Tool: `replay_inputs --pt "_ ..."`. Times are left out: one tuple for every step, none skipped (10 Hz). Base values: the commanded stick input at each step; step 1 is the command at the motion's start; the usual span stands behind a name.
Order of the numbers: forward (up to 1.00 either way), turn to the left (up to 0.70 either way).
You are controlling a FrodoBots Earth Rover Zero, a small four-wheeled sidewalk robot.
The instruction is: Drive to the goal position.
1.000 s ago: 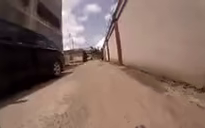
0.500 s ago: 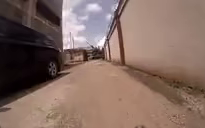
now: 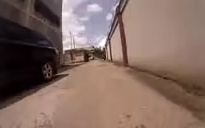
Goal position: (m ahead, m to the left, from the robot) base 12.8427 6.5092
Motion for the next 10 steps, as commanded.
replay_inputs --pt "0.85 0.0" --pt "0.85 0.0" --pt "0.85 0.0" --pt "0.85 0.0" --pt "0.85 0.0" --pt "0.85 0.0" --pt "0.85 0.0" --pt "0.85 0.0" --pt "0.85 0.0" --pt "0.85 0.0"
